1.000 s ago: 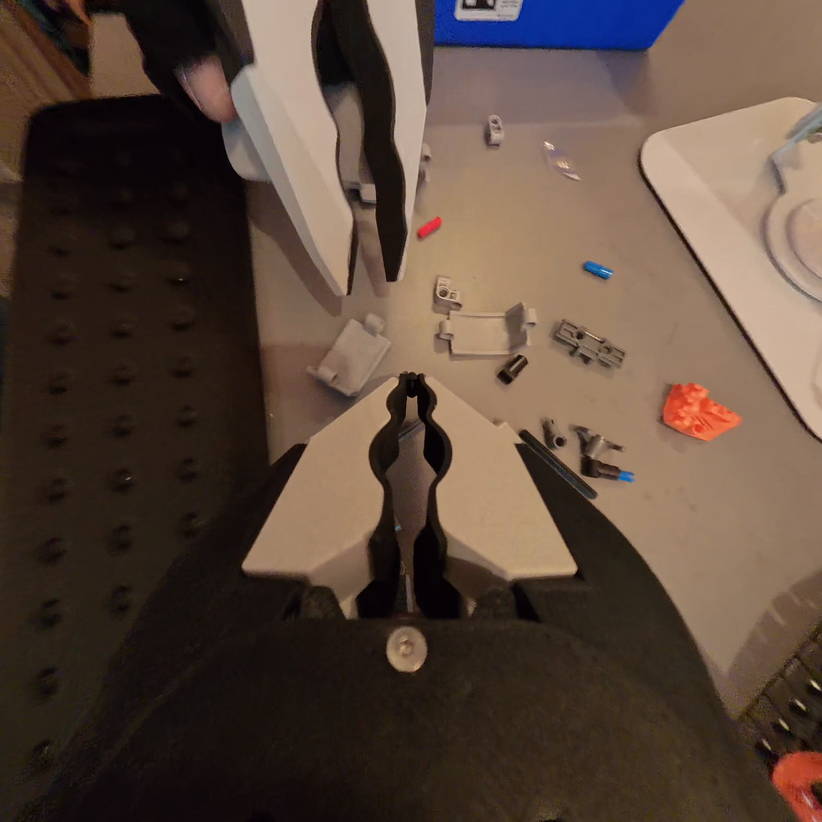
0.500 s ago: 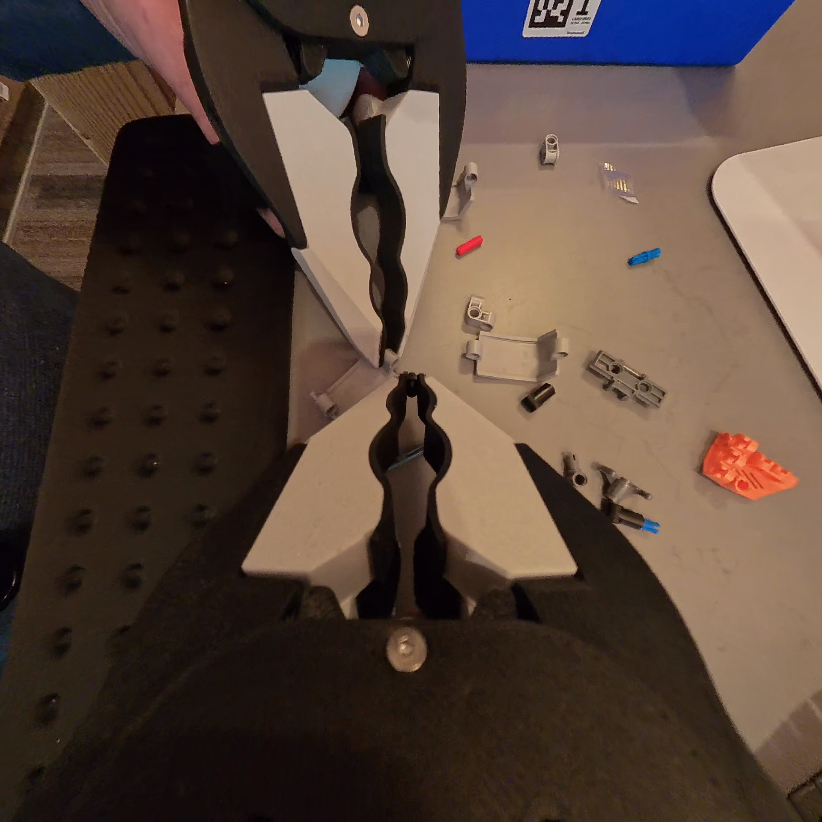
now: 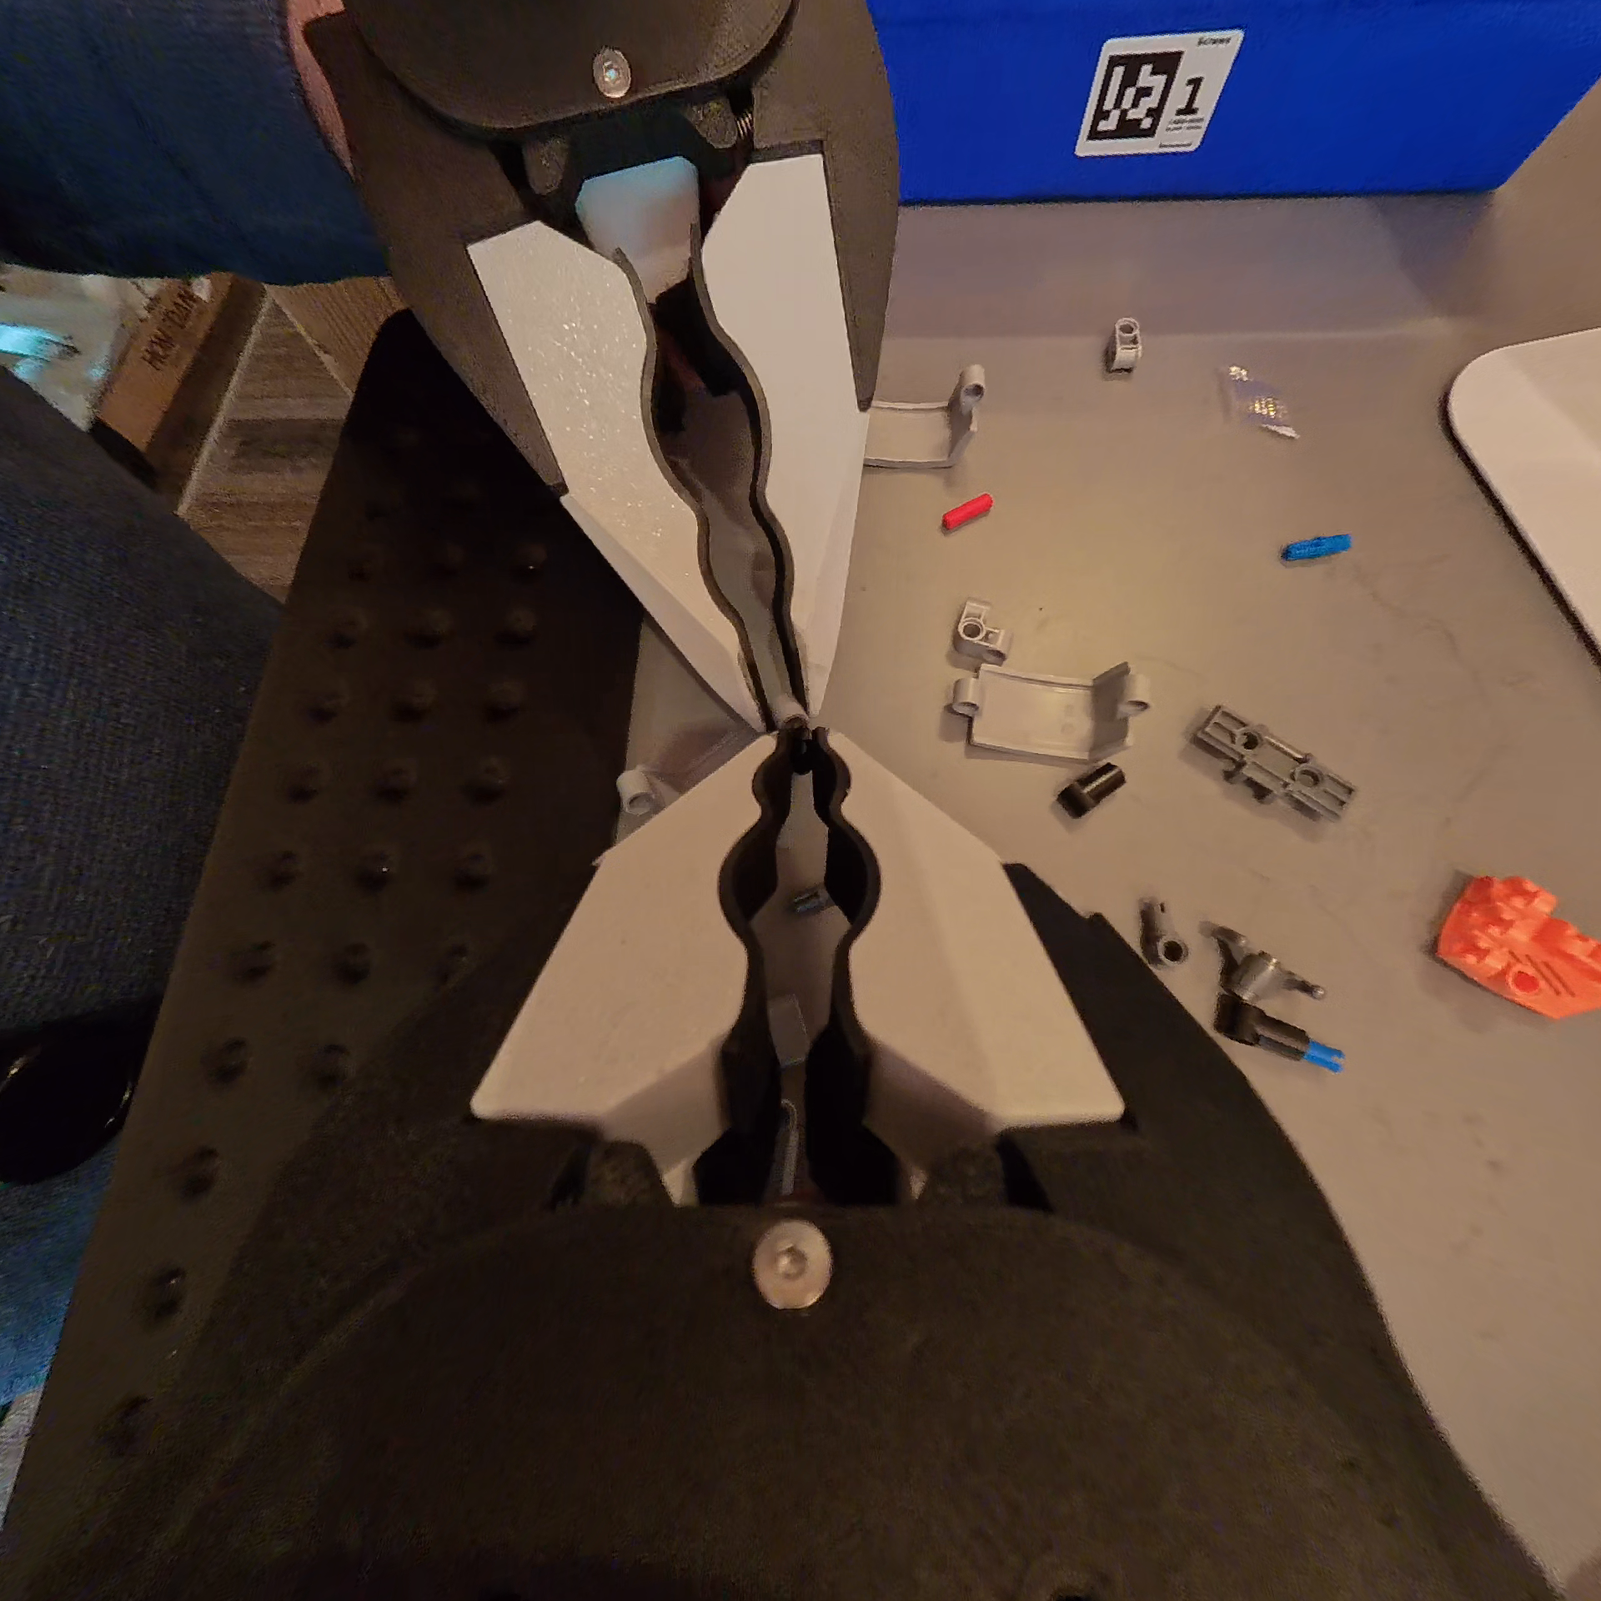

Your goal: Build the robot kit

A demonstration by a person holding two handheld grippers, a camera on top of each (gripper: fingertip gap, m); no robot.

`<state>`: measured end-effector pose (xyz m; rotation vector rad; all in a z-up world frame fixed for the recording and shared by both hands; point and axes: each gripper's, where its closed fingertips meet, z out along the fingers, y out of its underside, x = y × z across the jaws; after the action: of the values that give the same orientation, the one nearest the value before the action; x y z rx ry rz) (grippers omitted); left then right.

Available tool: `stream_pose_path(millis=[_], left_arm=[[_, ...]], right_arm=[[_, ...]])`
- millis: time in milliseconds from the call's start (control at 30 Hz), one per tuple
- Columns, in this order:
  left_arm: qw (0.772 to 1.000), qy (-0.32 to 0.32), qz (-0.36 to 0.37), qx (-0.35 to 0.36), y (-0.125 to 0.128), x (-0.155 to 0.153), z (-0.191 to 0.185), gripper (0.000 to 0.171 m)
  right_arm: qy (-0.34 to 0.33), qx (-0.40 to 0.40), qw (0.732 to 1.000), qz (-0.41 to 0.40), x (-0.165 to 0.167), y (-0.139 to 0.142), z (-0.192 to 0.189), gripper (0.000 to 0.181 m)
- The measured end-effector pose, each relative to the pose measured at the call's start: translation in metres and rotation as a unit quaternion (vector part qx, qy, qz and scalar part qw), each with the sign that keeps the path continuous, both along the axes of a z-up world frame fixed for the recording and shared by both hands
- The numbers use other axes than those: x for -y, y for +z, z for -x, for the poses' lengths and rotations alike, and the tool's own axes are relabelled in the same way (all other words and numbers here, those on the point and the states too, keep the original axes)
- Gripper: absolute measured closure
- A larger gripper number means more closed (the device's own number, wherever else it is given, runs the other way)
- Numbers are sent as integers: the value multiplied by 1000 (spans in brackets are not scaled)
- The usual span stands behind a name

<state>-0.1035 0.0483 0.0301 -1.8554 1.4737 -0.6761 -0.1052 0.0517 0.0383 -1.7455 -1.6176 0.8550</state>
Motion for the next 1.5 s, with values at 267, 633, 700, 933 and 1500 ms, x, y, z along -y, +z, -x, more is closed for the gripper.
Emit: stream_pose_path(millis=[267,633,700,933,1500], left_arm=[[999,-17,-46,14,4,2,-1,167],[993,-20,-107,51,16,0,-3,168],[990,-18,-124,58,21,0,-4,168],[987,-10,-143,78,32,0,-6,168],[982,6,-165,91,39,-4,-10,168]], right_arm=[[10,-28,999,12,4,7,2,180],[10,-92,994,51,4,18,0,180],[15,-105,993,46,5,23,-1,180],[25,-139,989,35,5,35,-1,180],[23,-133,991,9,3,40,-4,177]])
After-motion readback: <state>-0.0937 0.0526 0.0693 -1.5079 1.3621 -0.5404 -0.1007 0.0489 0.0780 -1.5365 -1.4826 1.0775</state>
